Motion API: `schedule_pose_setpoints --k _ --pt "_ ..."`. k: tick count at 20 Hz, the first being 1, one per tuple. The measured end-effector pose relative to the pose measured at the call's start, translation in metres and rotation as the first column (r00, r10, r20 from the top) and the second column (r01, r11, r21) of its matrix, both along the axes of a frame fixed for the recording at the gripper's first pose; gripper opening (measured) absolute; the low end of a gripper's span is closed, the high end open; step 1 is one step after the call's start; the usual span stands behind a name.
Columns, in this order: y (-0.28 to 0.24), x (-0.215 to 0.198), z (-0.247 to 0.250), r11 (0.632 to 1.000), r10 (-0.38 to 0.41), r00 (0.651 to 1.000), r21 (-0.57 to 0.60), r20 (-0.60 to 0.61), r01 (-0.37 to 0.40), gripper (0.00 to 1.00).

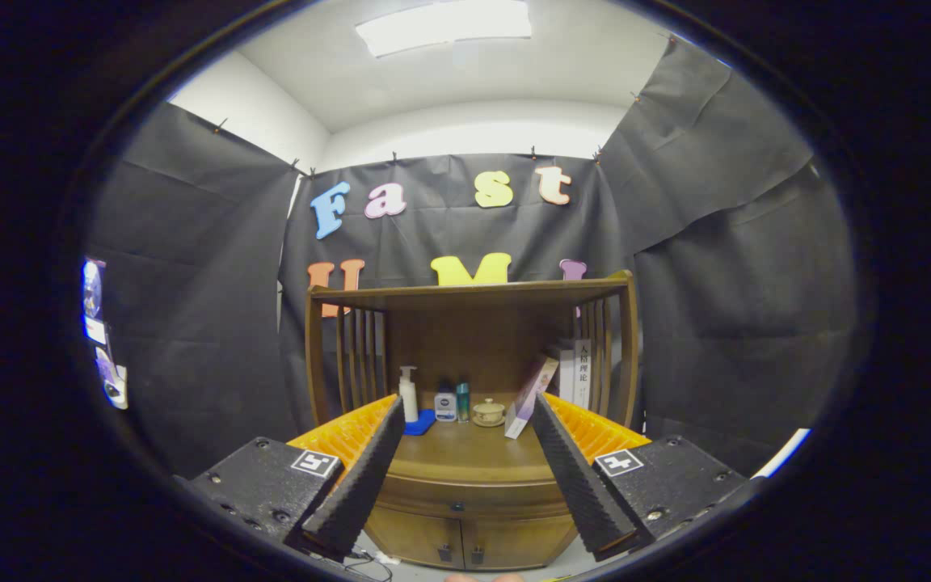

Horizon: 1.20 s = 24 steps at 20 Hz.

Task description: Pull open the drawer, take out the items inside it, and place them on the countertop above the cabinet.

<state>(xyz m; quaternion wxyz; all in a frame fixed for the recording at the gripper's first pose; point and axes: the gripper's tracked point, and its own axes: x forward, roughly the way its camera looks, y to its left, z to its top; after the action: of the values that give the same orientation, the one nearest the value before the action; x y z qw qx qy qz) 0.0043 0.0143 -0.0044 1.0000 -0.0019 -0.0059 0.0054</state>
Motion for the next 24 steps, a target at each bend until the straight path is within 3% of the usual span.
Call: schedule_pose_setpoints --k 11,24 --pt "0.02 0.021 -0.043 0.998 0.053 0.998 0.042 -0.035 -0.051 1.0" --pt "0.026 0.049 -0.105 0.998 0.057 0.991 0.035 -0.124 -0.053 1.0"
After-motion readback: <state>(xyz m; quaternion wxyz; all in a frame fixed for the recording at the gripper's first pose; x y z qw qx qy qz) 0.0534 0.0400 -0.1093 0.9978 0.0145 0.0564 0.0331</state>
